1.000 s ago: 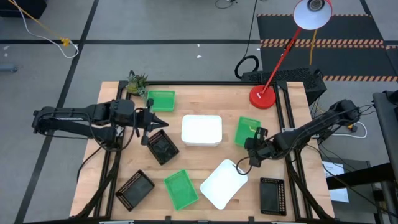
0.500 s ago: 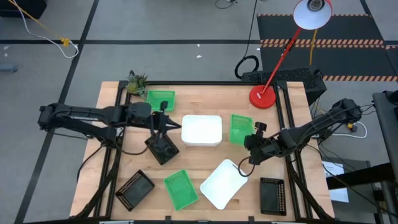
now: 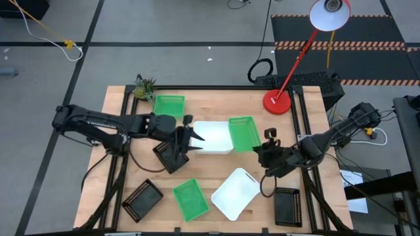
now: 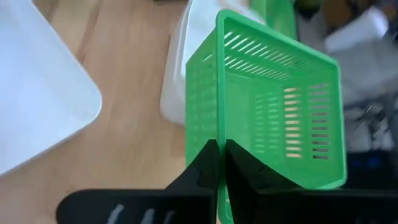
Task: Stack baskets by color
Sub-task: Stack the middle right green bin on top of the top green bin
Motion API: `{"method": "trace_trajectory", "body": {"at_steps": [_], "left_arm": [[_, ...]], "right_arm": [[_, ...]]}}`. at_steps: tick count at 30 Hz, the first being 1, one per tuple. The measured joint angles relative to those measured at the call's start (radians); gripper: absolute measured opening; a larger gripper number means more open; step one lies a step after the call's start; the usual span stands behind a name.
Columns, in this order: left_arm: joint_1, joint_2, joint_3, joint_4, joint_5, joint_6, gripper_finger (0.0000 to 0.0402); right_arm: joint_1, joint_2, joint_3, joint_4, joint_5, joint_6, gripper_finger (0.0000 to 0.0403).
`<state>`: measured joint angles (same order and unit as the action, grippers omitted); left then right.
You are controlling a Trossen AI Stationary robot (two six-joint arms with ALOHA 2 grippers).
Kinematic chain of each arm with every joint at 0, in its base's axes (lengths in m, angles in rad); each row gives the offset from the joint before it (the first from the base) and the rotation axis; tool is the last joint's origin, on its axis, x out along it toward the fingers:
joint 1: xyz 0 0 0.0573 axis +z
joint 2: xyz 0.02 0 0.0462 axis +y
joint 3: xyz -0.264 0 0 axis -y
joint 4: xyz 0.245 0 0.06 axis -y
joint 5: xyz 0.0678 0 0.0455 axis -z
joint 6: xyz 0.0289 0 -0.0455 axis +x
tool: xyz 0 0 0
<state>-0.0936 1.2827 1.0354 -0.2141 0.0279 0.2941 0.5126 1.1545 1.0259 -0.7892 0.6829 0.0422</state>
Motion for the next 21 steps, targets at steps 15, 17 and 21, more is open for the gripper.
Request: {"method": "trace_trajectory", "body": {"at_steps": [15, 17, 21], "left_arm": [[-0.147, 0.228, 0.214, -0.143, -0.17, 0.171, 0.0152], [-0.16, 0.246, 0.235, -0.147, -0.186, 0.22, 0.0152], [-0.205, 0.265, 0.28, -0.16, -0.249, 0.334, 0.0152]], "right_arm": [[-0.002, 0.029, -0.008, 0.235, -0.076, -0.271, 0.0004], [-0.004, 0.044, -0.009, 0.271, -0.095, -0.323, 0.0004], [-0.012, 0.08, -0.01, 0.309, -0.112, -0.373, 0.0004]]}}
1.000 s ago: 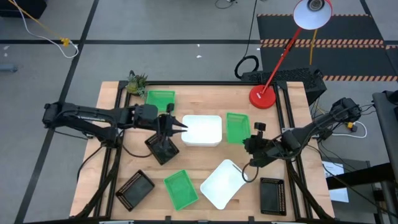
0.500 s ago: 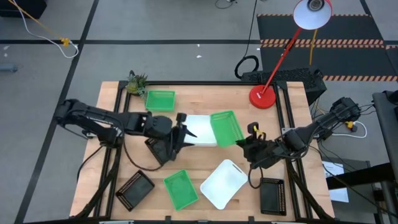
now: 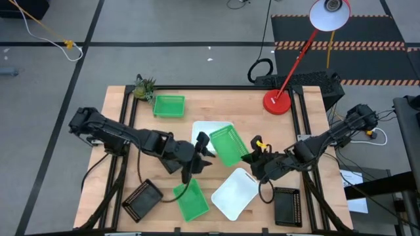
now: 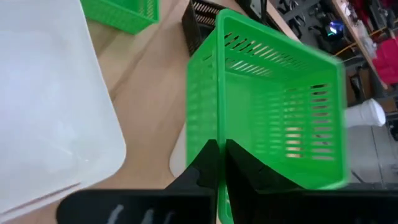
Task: Stack baskets by color
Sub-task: Stack the middle right green bin on top of the top green bin
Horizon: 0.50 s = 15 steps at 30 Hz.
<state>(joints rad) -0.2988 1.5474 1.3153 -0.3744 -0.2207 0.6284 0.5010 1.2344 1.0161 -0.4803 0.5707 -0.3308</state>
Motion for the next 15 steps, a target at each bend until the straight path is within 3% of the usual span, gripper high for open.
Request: {"method": "trace_trajectory", "body": {"at_steps": [6, 15], "left_arm": [[-0.018, 0.004, 0.048, -0.074, -0.047, 0.081, 0.0152], [0.035, 0.004, 0.052, -0.229, -0.015, 0.069, 0.0152]], "right_arm": [[-0.024, 0.044, 0.0, 0.052, -0.019, -0.079, 0.0004], [-0.083, 0.11, -0.001, 0.188, -0.104, -0.211, 0.0004]]}}
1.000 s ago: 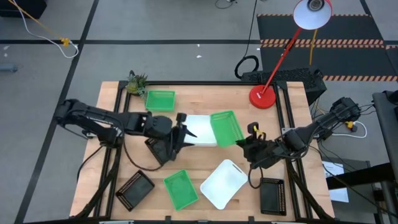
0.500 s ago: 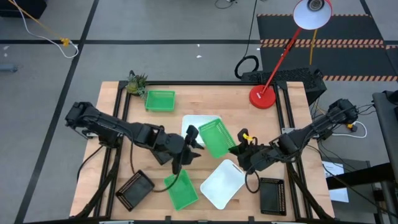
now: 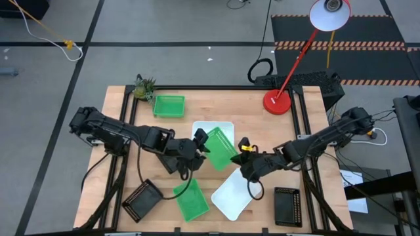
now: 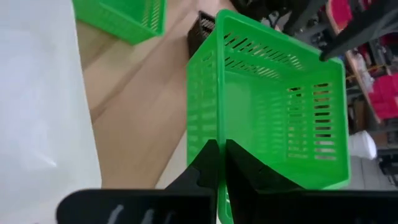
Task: Stack baskets by color
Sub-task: Stack the middle right green bin on top of the top green bin
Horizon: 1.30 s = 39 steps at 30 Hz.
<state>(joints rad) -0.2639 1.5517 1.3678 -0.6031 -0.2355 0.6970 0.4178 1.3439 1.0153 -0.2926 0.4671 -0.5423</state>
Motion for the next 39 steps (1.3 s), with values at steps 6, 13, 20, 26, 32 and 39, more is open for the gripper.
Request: {"method": "trace_trajectory", "body": {"at_steps": [6, 13, 20, 26, 32, 39], "left_arm": [[0.023, 0.0, 0.0, -0.063, 0.047, -0.026, 0.0148], [0.043, 0.0, 0.0, -0.126, 0.055, -0.029, 0.0086], [0.054, 0.0, -0.001, -0.136, 0.061, -0.017, 0.0019], [0.055, 0.0, -0.001, -0.136, 0.087, 0.001, 0.0016], [0.056, 0.0, -0.001, -0.143, 0.09, -0.048, 0.0012], [0.054, 0.0, -0.001, -0.184, 0.019, -0.135, 0.0012]], "right_arm": [[-0.032, 0.03, 0.0, 0.04, -0.028, -0.026, 0.0004], [-0.032, 0.03, 0.0, 0.042, -0.03, -0.056, 0.0004], [-0.032, 0.03, 0.0, 0.054, -0.027, -0.075, 0.0004], [-0.032, 0.029, 0.0, 0.077, -0.027, -0.061, 0.0018], [-0.031, 0.024, 0.0, 0.15, -0.024, -0.002, 0.009], [-0.03, -0.028, 0.0, 0.171, -0.022, 0.099, 0.0163]]}}
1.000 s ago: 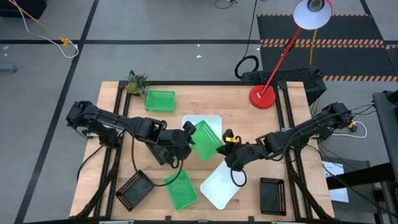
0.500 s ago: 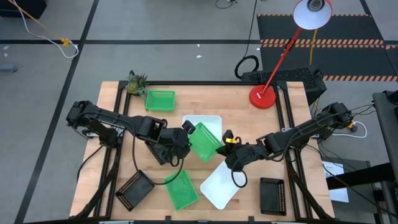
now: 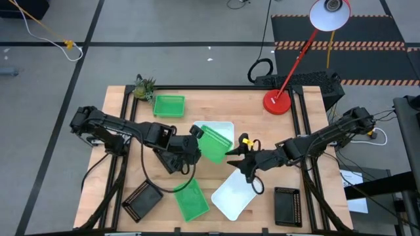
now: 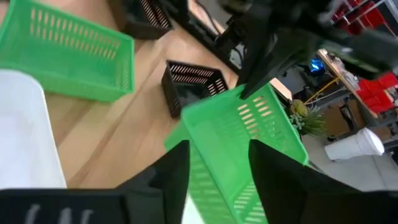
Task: Stack baskets by color
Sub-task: Stack the middle right green bin on top of the top green bin
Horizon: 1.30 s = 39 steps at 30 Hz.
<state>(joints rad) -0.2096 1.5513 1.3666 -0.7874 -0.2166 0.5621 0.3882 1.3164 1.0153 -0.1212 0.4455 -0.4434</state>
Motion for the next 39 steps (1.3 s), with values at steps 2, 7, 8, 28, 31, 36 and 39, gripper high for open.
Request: {"method": "trace_trajectory", "body": {"at_steps": [2, 7, 8, 28, 31, 36, 39], "left_arm": [[0.001, 0.0, 0.0, -0.039, -0.058, -0.036, 0.0008], [0.002, -0.004, 0.0, -0.137, -0.151, -0.104, 0.0008], [0.002, -0.012, 0.0, -0.156, -0.156, -0.119, 0.0008], [0.02, -0.357, -0.229, -0.169, -0.288, -0.241, 0.0008], [0.055, -0.41, -0.268, -0.136, -0.293, -0.214, 0.001], [0.147, -0.491, -0.34, -0.107, -0.293, -0.155, 0.0007], [0.21, -0.536, -0.39, -0.062, -0.289, -0.091, 0.0009]], "right_arm": [[0.006, -0.028, 0.0, -0.002, 0.002, 0.044, 0.0176], [0.024, -0.094, 0.0, -0.057, 0.003, 0.147, 0.0189], [0.027, -0.106, 0.0, -0.07, 0.002, 0.167, 0.0189], [0.033, -0.193, 0.0, -0.218, 0.003, 0.302, 0.0181], [0.033, -0.193, 0.0, -0.225, 0.002, 0.302, 0.018], [0.033, -0.193, 0.0, -0.233, -0.001, 0.302, 0.018], [0.033, -0.193, 0.0, -0.234, -0.001, 0.302, 0.018]]}}
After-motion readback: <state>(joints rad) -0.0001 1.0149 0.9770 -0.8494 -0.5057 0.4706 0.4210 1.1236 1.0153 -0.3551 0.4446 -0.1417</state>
